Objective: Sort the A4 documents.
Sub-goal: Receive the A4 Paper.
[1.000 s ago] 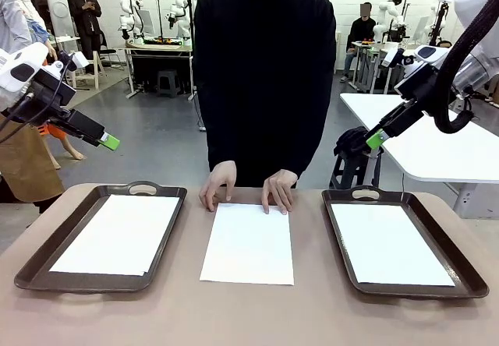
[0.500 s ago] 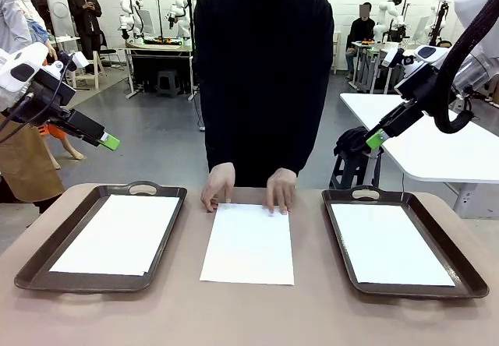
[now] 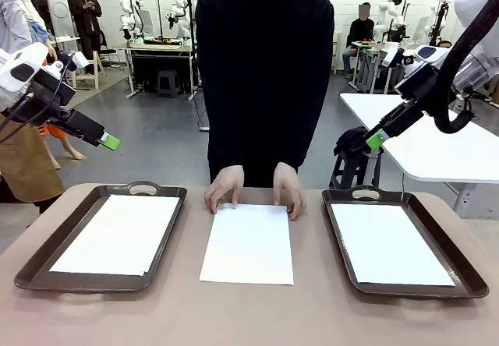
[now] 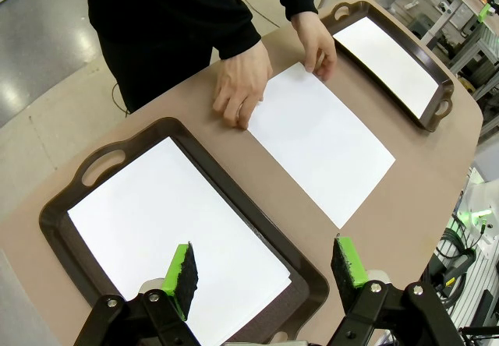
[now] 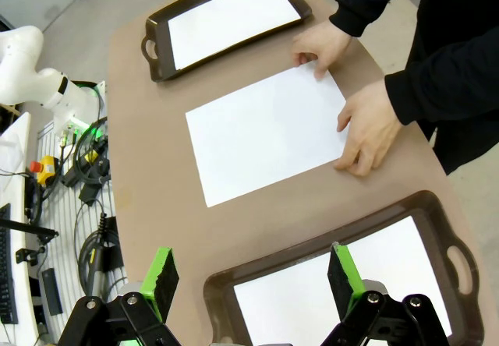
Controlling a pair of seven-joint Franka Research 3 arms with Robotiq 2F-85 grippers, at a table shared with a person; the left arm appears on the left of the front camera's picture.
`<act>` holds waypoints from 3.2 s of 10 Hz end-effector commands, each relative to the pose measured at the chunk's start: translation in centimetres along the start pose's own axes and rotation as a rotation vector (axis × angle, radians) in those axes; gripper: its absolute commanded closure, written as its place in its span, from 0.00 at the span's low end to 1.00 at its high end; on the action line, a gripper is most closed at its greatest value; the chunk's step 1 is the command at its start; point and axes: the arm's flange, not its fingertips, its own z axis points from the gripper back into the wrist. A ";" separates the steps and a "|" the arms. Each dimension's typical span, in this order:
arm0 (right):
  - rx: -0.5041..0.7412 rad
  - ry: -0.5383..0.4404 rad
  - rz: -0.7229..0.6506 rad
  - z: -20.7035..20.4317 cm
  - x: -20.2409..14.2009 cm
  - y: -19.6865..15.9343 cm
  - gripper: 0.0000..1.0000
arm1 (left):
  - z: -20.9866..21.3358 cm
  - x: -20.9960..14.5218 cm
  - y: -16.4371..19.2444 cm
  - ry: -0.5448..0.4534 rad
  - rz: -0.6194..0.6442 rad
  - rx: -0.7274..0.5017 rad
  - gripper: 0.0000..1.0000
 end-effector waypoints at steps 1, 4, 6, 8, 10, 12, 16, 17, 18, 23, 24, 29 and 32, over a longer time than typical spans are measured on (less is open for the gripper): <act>0.000 0.000 -0.001 0.0 0.0 -0.1 0.00 | 0.1 0.0 0.0 -0.004 -0.005 -0.011 0.10; 0.000 0.000 -0.001 0.0 0.0 -0.1 0.00 | 0.1 0.0 0.0 -0.004 -0.005 -0.011 0.10; 0.000 0.000 -0.001 0.0 0.0 -0.1 0.00 | 0.1 0.0 0.0 -0.004 -0.005 -0.011 0.10; 0.000 0.000 -0.001 0.0 0.0 -0.1 0.00 | 0.1 0.0 0.0 -0.004 -0.005 -0.011 0.10; 0.000 0.000 -0.001 0.0 0.0 -0.1 0.00 | 0.1 0.0 0.0 -0.004 -0.005 -0.011 0.10; 0.000 0.000 -0.001 0.0 0.0 -0.1 0.00 | 0.1 0.0 0.0 -0.004 -0.005 -0.011 0.10; 0.000 0.000 -0.001 0.0 0.0 -0.1 0.00 | 0.1 0.0 0.0 -0.004 -0.005 -0.011 0.10; 0.000 0.000 -0.001 0.0 0.0 -0.1 0.00 | 0.1 0.0 0.0 -0.004 -0.005 -0.011 0.10; 0.000 0.000 -0.001 0.0 0.0 -0.1 0.00 | 0.1 0.0 0.0 -0.004 -0.005 -0.011 0.10; 0.000 0.000 -0.001 0.0 0.0 -0.1 0.00 | 0.1 0.0 0.0 -0.004 -0.005 -0.011 0.10; 0.000 0.000 -0.001 0.0 0.0 -0.1 0.00 | 0.1 0.0 0.0 -0.004 -0.005 -0.011 0.10; 0.000 0.000 -0.001 0.0 0.0 -0.1 0.00 | 0.1 0.0 0.0 -0.004 -0.005 -0.011 0.10; 0.000 0.000 -0.001 0.0 0.0 -0.1 0.00 | 0.1 0.0 0.0 -0.004 -0.005 -0.011 0.10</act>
